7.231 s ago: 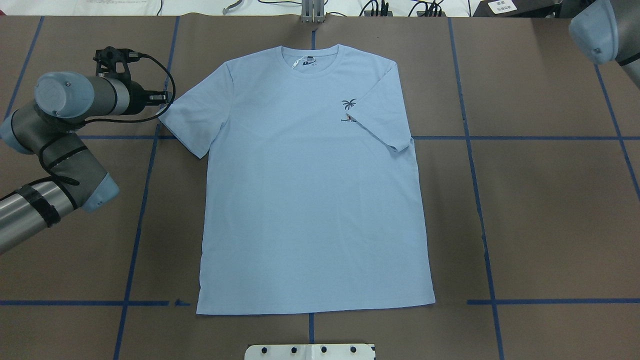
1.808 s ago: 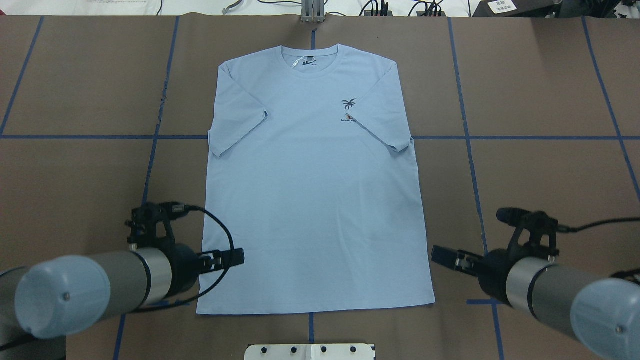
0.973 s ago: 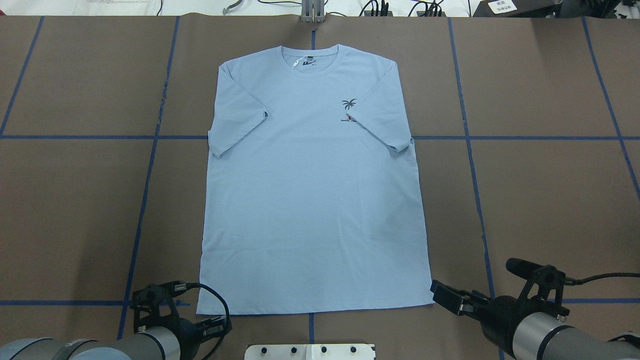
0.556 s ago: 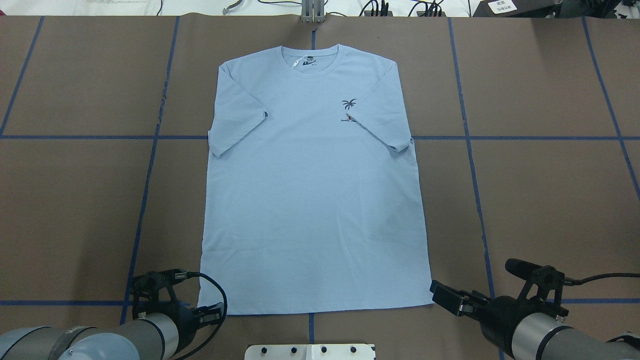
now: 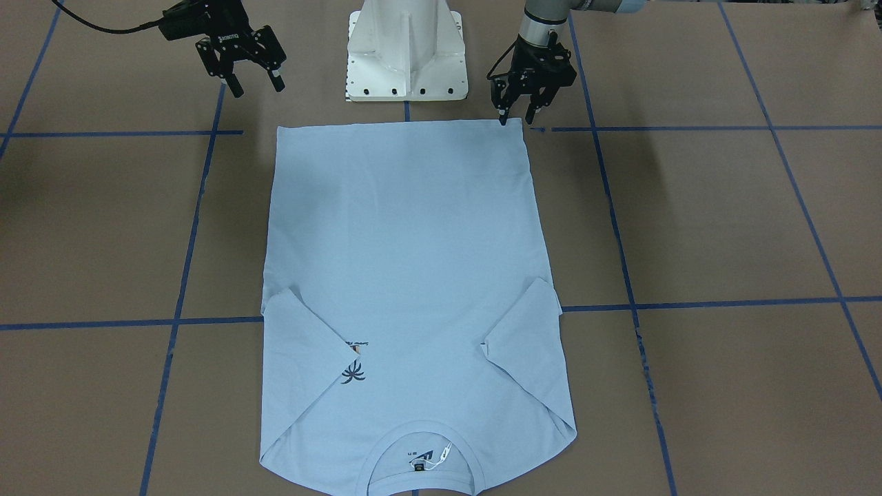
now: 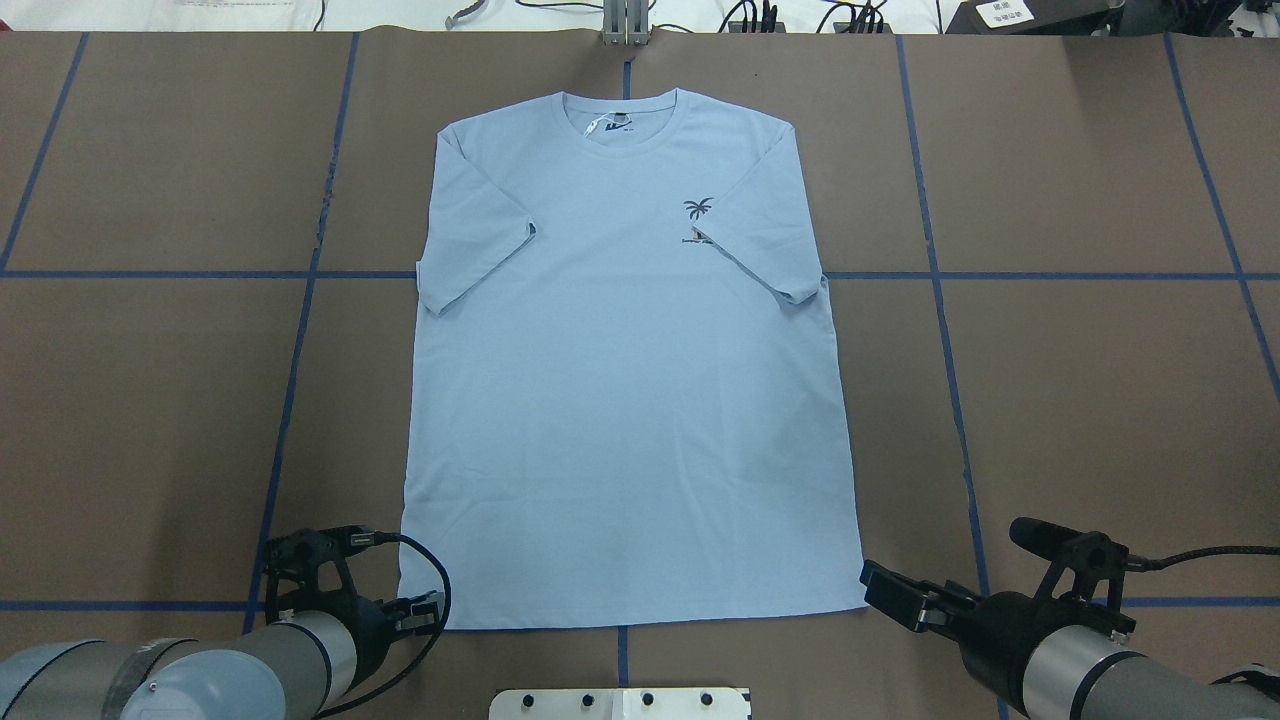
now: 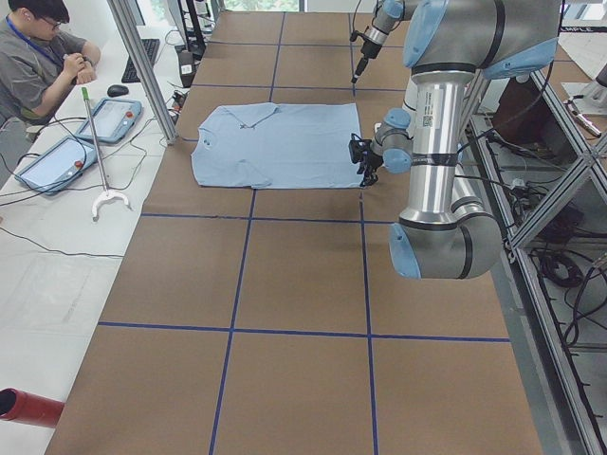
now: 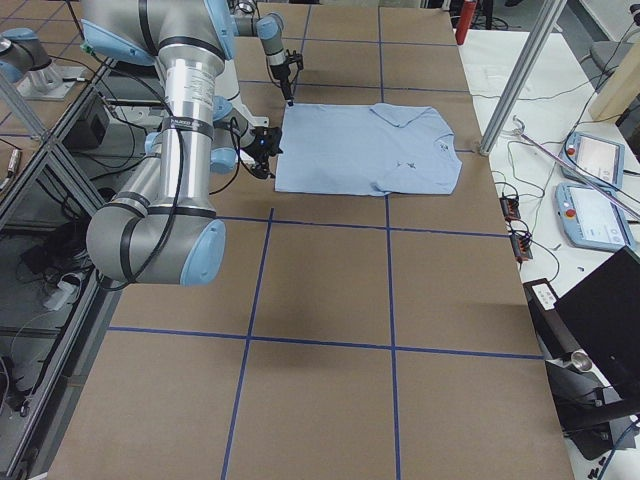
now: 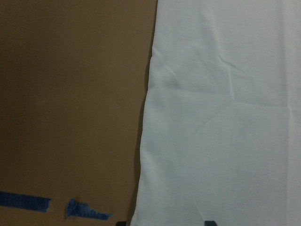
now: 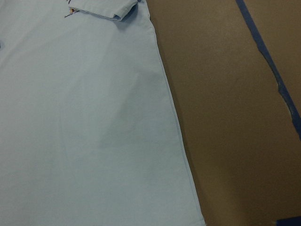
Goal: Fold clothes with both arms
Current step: 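Position both grippers low at the two hem corners, then close both grippers on the hem corners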
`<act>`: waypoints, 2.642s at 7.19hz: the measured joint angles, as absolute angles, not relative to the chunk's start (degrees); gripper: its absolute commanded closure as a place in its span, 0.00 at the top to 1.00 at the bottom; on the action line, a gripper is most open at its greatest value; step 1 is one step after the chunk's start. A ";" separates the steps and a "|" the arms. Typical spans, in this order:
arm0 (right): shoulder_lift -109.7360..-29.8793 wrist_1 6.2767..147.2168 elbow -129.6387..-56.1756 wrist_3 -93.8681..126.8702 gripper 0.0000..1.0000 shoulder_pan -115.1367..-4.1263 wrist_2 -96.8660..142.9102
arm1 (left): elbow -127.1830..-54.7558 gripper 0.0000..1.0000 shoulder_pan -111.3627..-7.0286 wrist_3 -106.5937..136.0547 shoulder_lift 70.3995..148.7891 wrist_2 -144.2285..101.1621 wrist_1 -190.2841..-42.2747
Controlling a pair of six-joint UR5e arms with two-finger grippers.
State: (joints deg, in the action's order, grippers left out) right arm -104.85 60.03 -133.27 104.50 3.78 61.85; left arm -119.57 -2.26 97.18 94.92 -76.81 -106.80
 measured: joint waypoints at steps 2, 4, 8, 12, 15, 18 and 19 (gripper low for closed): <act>-104.81 60.03 -132.84 104.50 0.98 3.78 61.42 | -118.11 0.60 -2.27 97.13 94.98 -76.99 -107.08; -104.77 60.03 -132.68 104.50 0.98 3.78 61.18 | -117.86 0.58 -2.21 97.15 95.75 -77.28 -107.21; -104.68 60.01 -132.55 104.50 0.98 3.85 61.09 | -117.69 0.57 -2.24 97.11 96.52 -77.37 -107.13; -104.68 59.96 -132.45 104.50 0.98 3.91 61.08 | -117.69 0.00 -2.24 97.11 96.48 -77.43 -107.03; -103.81 60.04 -131.15 104.88 0.86 4.01 60.49 | -118.09 0.00 -2.27 97.12 96.36 -77.27 -106.86; -101.24 60.80 -127.38 109.38 0.84 4.04 59.30 | -119.94 0.00 -3.24 97.39 96.93 -76.85 -106.95; -100.35 61.61 -126.36 110.54 0.83 4.08 59.28 | -120.92 0.00 -3.73 97.47 96.97 -76.73 -106.98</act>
